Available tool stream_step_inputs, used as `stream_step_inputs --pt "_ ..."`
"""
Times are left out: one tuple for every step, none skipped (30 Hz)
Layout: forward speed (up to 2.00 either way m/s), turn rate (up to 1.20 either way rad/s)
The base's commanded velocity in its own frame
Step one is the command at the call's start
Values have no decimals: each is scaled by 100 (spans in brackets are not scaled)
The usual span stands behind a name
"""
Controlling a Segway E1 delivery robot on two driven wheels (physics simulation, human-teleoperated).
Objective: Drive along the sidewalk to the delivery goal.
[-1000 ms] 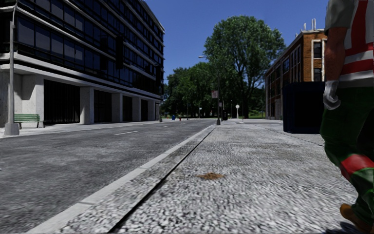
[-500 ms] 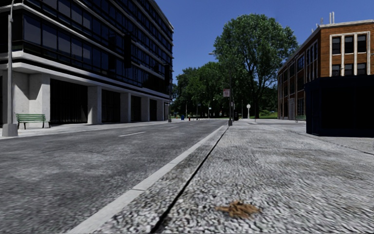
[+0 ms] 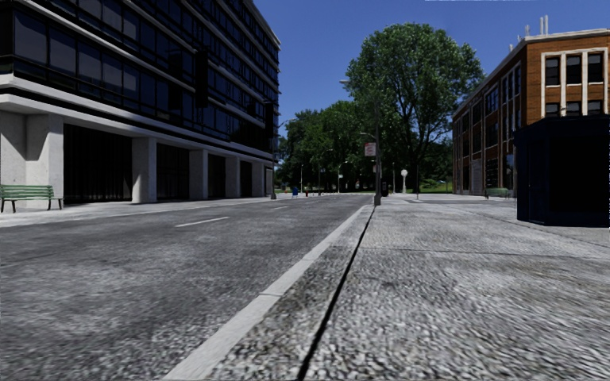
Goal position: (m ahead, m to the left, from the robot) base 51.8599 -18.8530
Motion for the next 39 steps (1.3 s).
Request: stream_step_inputs --pt "177 -65" --pt "177 -65" --pt "177 -65" --pt "177 -65" --pt "177 -65" --pt "177 -65" --pt "177 -65" --pt "176 -65" --pt "176 -65" --pt "176 -65" --pt "176 -60" --pt "176 -15" --pt "176 0" --pt "176 0" --pt "176 0" --pt "175 0" --pt "175 0" --pt "175 0" --pt "176 0" --pt "176 0" --pt "176 0" --pt "176 0" --pt "177 0" --pt "177 0" --pt "177 0" --pt "177 0" --pt "177 0" --pt "177 0" --pt "177 0" --pt "177 0" --pt "177 0" --pt "177 0" --pt "177 0" --pt "177 0" --pt "177 0" --pt "177 0" --pt "177 0" --pt "177 0" --pt "177 0"
